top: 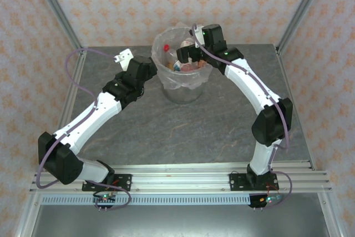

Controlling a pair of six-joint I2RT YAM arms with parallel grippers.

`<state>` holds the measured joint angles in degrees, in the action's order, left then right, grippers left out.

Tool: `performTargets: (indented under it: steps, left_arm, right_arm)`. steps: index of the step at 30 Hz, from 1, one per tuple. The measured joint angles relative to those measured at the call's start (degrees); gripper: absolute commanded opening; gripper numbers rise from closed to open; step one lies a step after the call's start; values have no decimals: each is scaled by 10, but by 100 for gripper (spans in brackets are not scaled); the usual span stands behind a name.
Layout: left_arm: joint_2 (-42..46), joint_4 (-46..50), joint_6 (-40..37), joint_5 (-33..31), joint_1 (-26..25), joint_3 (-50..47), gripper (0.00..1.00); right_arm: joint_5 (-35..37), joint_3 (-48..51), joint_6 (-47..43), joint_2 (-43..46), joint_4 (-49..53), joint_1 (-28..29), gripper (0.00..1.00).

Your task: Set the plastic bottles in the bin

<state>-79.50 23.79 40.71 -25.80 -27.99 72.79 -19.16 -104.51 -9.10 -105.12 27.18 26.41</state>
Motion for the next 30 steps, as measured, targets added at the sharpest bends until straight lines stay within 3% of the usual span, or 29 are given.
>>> performTargets:
  steps: [11, 16, 23, 30]
  left_arm:
    - [0, 0, 0, 0, 8, 0, 100]
    - [5, 0, 0, -1, 33, -7, 100]
    - [55, 0, 0, -42, 75, -56, 100]
    - [102, 2, -20, -155, 123, -124, 100]
  right_arm:
    - [-23, -35, 5, 11, 21, 1, 100]
    - [-13, -15, 4, 61, 16, 1, 99]
    - [60, 130, -4, 204, -50, 1, 99]
    - [203, 352, -22, 329, -183, 0, 99]
